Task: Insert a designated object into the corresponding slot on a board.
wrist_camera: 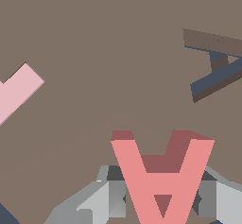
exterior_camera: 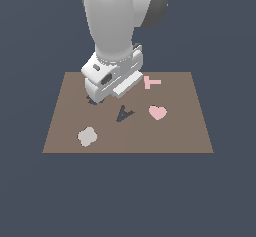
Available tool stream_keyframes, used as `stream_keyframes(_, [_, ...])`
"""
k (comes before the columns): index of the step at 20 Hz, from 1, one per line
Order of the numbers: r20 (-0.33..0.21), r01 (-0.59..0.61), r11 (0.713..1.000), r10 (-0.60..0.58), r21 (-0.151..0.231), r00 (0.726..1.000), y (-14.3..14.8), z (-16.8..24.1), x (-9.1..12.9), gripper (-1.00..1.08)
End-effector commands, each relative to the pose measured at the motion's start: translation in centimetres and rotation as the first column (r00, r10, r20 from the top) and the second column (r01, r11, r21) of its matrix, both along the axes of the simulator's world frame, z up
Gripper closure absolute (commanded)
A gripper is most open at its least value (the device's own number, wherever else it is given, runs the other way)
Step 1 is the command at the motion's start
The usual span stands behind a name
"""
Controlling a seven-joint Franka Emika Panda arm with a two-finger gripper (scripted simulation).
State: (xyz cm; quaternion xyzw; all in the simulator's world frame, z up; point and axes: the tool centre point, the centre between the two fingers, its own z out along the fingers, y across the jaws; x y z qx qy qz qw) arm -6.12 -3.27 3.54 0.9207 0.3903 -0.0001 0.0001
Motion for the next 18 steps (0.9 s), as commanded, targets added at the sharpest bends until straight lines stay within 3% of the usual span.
stream_keyframes(1, [0.0, -0.097, 0.995, 0.097, 0.0, 0.995, -0.4, 0.0, 0.5, 1.08])
stream_keyframes(5, [0.0, -0.25, 0.968, 0.25, 0.0, 0.968, -0.9, 0.1, 1.3, 1.08])
stream_keyframes(9, [0.0, -0.4, 0.917, 0.4, 0.0, 0.917, -1.3, 0.2, 2.2, 1.08])
stream_keyframes(13, [0.0, -0.541, 0.841, 0.541, -0.001, 0.841, -1.5, 0.2, 3.2, 1.08])
stream_keyframes(18, [0.0, -0.699, 0.715, 0.699, -0.001, 0.715, -1.6, 0.3, 4.5, 1.08])
